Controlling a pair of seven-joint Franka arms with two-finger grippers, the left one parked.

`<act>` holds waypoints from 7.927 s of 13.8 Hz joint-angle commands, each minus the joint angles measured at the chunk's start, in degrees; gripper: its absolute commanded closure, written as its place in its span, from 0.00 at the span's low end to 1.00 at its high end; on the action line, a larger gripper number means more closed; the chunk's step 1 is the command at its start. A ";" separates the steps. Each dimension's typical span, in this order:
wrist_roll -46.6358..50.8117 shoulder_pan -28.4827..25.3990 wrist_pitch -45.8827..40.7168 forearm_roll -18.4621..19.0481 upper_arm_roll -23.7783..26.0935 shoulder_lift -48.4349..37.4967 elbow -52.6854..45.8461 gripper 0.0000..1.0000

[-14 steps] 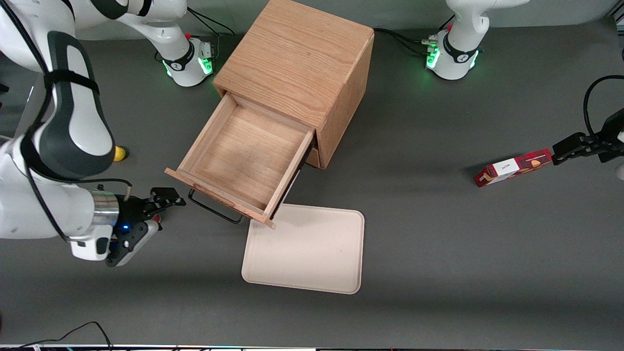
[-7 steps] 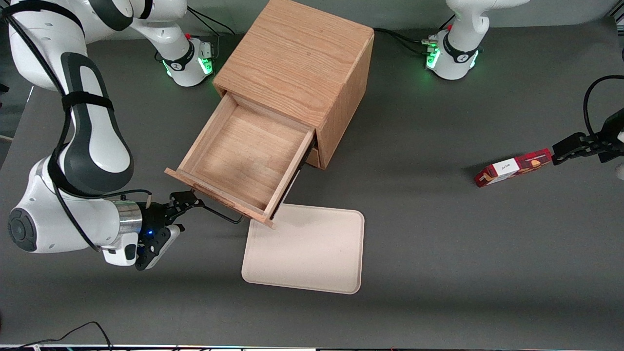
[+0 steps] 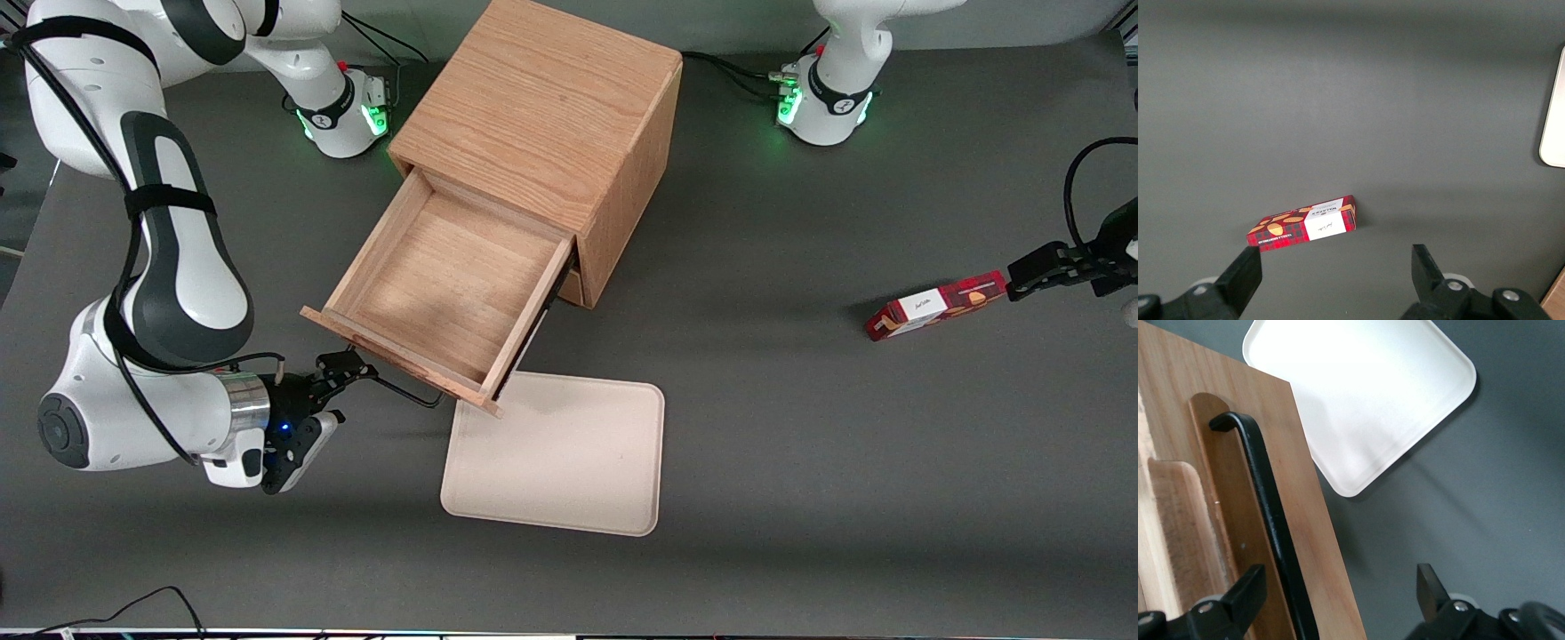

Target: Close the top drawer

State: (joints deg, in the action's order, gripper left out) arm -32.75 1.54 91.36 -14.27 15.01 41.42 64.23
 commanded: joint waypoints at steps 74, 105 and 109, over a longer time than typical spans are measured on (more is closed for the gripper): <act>19.04 -1.19 11.12 2.32 19.18 -21.82 38.24 0.00; 24.99 0.57 6.99 5.29 8.65 -29.28 27.26 0.00; 37.57 0.57 4.18 14.08 3.82 -32.88 26.73 0.00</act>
State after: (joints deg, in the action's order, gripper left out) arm -0.57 2.80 97.43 -3.35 21.53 10.90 90.82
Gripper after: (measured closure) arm 0.000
